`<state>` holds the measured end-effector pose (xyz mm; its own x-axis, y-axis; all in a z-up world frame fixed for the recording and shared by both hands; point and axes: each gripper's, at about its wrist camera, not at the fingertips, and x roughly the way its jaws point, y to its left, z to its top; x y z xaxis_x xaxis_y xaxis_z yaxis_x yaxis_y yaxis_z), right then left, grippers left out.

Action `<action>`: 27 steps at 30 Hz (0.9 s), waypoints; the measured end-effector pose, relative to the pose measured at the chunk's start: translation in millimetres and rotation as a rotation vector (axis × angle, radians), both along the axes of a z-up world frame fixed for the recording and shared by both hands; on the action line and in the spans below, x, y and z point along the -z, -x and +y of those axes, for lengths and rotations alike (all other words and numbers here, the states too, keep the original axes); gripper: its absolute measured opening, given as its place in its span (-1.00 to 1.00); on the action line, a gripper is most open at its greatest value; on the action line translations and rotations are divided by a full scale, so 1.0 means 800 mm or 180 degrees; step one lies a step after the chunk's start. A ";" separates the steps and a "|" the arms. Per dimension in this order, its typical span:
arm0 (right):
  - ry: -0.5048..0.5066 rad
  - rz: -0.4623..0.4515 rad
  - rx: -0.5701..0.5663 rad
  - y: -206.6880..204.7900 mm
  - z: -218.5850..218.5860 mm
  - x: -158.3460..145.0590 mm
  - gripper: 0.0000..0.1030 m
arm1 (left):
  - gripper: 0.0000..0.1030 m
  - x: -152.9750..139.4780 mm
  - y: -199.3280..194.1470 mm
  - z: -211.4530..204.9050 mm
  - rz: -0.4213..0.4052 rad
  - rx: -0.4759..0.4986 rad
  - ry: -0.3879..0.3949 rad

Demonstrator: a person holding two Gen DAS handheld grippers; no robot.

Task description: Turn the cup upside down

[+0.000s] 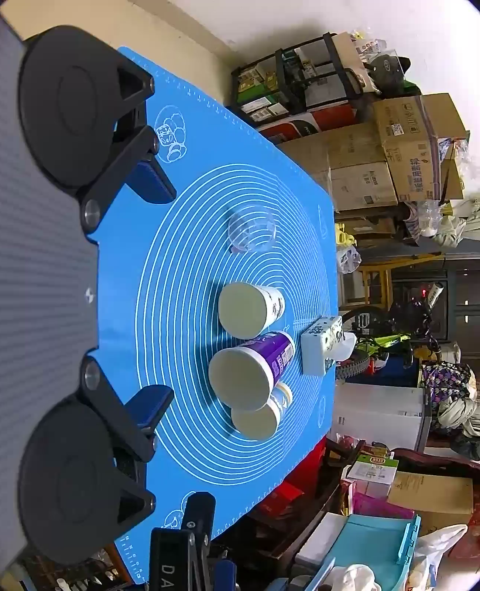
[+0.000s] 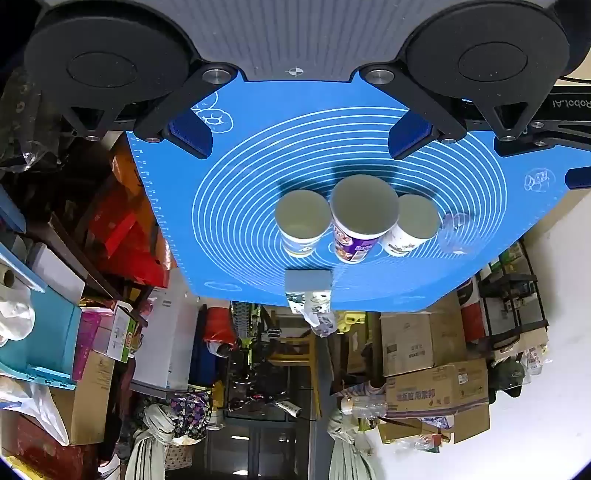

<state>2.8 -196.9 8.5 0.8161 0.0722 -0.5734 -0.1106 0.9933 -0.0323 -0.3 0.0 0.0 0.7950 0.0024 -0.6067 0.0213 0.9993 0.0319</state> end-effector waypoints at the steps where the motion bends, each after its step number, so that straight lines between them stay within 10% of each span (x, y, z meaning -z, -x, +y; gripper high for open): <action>1: 0.0037 -0.0010 0.0003 0.000 0.001 -0.001 0.95 | 0.99 0.000 0.000 0.000 0.0014 0.0000 -0.0011; 27: 0.0074 -0.0017 0.0049 0.002 -0.004 -0.005 0.95 | 0.99 -0.003 0.002 -0.006 -0.0044 0.0026 -0.0093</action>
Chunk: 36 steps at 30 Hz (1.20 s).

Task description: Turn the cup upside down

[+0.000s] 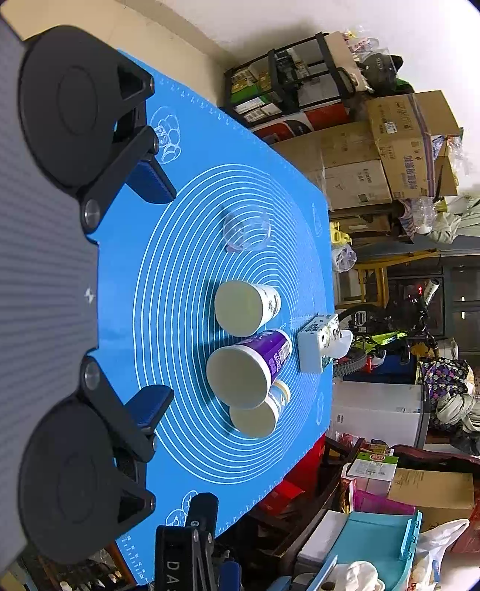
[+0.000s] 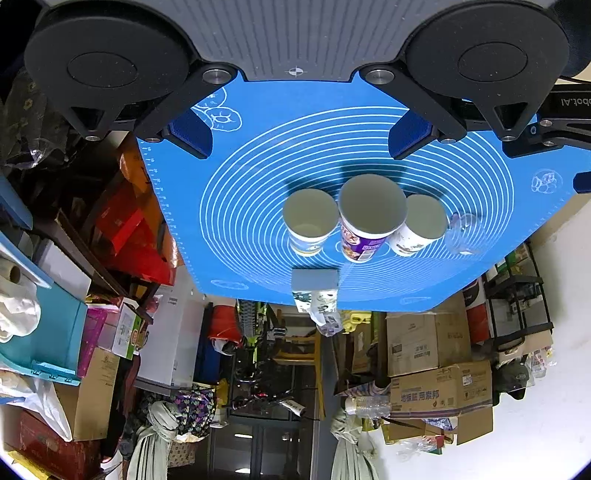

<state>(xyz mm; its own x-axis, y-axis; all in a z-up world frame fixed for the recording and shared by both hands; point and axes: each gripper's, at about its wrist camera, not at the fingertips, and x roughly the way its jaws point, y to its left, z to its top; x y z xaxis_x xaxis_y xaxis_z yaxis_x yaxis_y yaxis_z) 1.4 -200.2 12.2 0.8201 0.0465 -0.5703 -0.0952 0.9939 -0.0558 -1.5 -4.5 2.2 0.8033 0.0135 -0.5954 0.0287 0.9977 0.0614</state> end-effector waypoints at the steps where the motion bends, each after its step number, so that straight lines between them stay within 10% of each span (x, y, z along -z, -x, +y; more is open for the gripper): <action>1: 0.0007 0.0000 -0.0002 0.000 0.000 0.000 0.95 | 0.99 0.000 0.000 -0.001 -0.0010 -0.0001 -0.0025; 36: 0.0067 -0.0008 -0.0025 0.004 0.011 -0.002 0.95 | 0.99 0.002 0.001 -0.004 -0.0017 0.0034 -0.0031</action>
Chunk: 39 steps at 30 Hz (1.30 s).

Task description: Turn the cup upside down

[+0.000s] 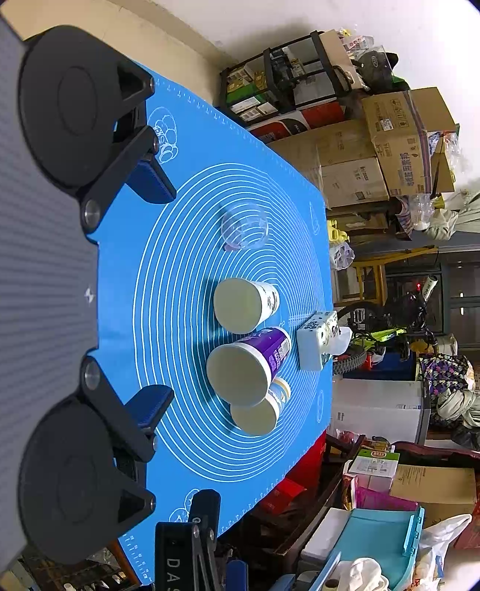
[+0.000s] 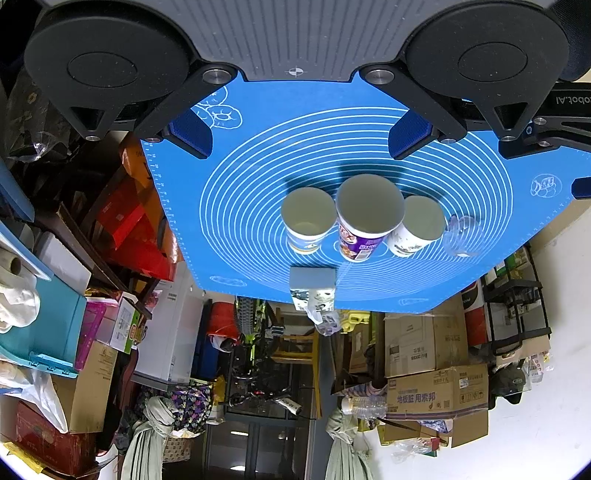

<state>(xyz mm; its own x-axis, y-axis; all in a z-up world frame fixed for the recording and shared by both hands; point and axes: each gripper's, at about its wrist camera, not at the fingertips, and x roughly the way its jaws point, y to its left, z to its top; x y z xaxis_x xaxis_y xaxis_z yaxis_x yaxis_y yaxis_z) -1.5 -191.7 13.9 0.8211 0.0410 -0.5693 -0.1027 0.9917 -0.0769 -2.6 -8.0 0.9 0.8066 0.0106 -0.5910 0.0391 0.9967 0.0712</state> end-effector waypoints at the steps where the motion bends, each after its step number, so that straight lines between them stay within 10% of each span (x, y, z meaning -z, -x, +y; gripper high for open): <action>1: 0.0008 -0.0003 0.0002 0.000 0.000 0.000 0.95 | 0.99 -0.001 0.000 -0.001 0.0001 0.0006 0.0007; 39: -0.0230 -0.0242 0.0078 -0.022 -0.014 -0.004 0.95 | 1.00 -0.006 -0.050 0.044 0.0078 -0.0237 0.0193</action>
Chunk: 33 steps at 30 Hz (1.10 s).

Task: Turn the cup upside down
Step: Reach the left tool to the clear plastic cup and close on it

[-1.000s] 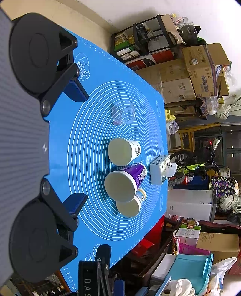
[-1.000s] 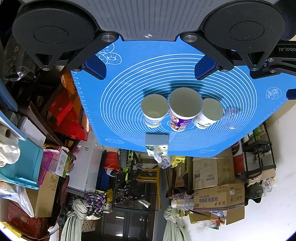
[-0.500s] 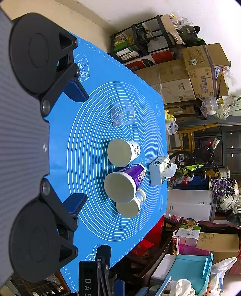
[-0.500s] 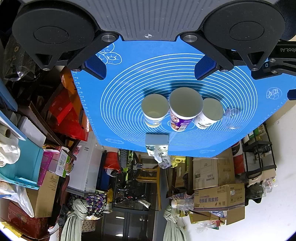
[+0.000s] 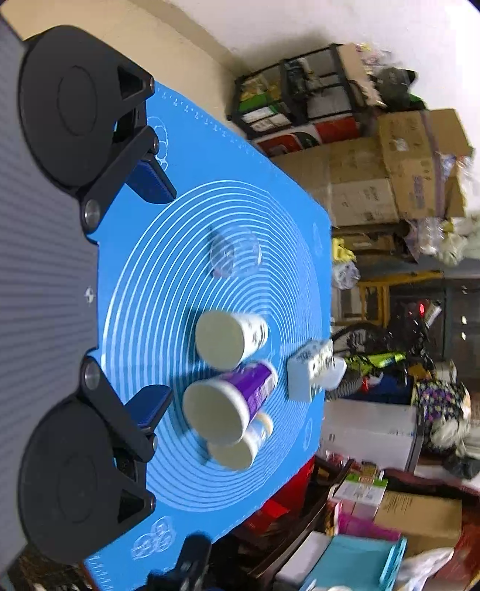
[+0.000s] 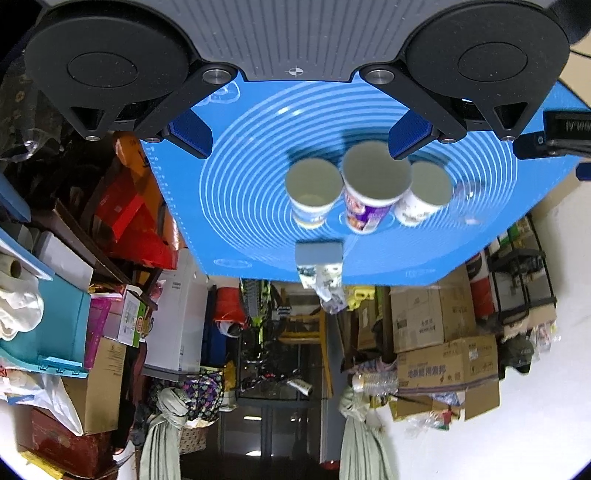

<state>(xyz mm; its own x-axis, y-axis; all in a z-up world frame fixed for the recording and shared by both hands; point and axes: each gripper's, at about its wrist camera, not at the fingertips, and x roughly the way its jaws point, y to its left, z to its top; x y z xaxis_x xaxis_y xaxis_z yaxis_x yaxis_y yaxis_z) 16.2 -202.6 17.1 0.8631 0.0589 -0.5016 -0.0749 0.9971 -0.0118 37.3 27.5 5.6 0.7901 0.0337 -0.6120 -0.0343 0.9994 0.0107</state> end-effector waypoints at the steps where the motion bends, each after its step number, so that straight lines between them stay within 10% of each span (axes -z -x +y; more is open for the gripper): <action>1: -0.0027 -0.0025 -0.0010 -0.004 -0.001 0.000 0.95 | 0.99 0.001 -0.010 0.007 0.0004 -0.0020 0.0036; 11: -0.0075 -0.0081 0.0029 -0.055 0.001 0.008 0.95 | 1.00 0.010 -0.100 0.047 -0.0234 -0.0282 -0.0063; 31: -0.0047 0.0275 0.0226 -0.117 -0.009 0.063 0.95 | 0.98 0.072 -0.217 0.086 0.0364 -0.0113 -0.0015; 33: -0.0041 0.0283 0.0227 -0.117 -0.008 0.064 0.95 | 0.57 0.074 -0.221 0.085 0.0406 -0.0064 0.0008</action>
<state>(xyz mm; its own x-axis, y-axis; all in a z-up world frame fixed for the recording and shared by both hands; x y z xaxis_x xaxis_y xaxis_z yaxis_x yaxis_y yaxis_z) 109.7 -209.2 -34.3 0.8174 0.0057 -0.5761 -0.0039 1.0000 0.0044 213.8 95.1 -53.3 0.7050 0.0470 -0.7077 -0.0529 0.9985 0.0137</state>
